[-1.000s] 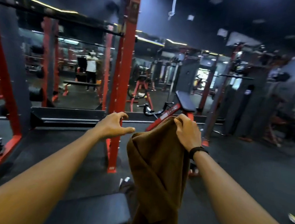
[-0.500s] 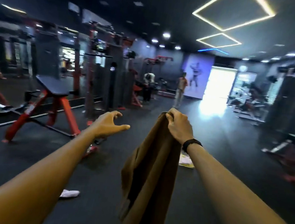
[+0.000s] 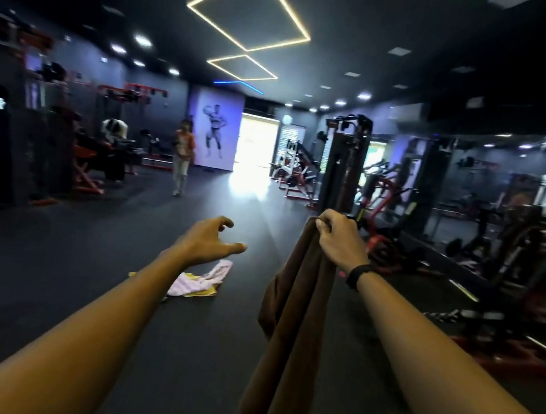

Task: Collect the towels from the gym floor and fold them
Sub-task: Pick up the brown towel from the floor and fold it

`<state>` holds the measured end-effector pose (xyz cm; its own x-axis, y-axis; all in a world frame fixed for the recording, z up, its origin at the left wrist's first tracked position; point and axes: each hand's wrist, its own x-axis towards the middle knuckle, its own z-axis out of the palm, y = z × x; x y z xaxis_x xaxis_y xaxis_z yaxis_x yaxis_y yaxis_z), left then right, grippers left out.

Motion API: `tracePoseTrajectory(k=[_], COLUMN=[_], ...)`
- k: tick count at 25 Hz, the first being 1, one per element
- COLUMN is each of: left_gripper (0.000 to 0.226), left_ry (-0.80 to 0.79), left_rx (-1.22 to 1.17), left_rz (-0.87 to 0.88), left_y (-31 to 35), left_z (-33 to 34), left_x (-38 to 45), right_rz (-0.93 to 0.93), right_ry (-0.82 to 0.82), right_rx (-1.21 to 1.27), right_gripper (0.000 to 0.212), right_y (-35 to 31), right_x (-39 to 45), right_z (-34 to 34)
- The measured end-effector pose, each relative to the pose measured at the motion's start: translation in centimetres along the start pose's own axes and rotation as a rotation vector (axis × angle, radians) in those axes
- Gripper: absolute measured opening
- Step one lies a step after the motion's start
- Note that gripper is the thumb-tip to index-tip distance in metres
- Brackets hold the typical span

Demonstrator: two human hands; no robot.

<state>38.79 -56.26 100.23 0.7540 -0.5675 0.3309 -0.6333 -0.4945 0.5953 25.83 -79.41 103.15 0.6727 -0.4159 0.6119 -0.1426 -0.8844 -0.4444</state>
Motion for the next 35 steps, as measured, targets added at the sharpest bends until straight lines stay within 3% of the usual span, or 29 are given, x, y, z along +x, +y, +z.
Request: tracePoseTrajectory(k=[17, 29, 35], left_gripper=[0.068, 0.061, 0.063], left_ry=[-0.48, -0.8, -0.856], left_rx=[-0.194, -0.309, -0.267], left_rz=[0.453, 0.691, 0.826], left_y=[30.3, 49.9, 58.5], left_z=[38.4, 61.0, 71.3], left_x=[16.6, 30.6, 34.0], right_rz=[0.48, 0.736, 0.776], right_ry=[0.124, 0.282, 0.356], right_rx=[-0.28, -0.532, -0.568], right_gripper=[0.017, 0.015, 0.016], right_y=[39.5, 58.4, 68.8], right_x=[-5.2, -4.3, -3.9], right_z=[-24.0, -35.6, -40.1])
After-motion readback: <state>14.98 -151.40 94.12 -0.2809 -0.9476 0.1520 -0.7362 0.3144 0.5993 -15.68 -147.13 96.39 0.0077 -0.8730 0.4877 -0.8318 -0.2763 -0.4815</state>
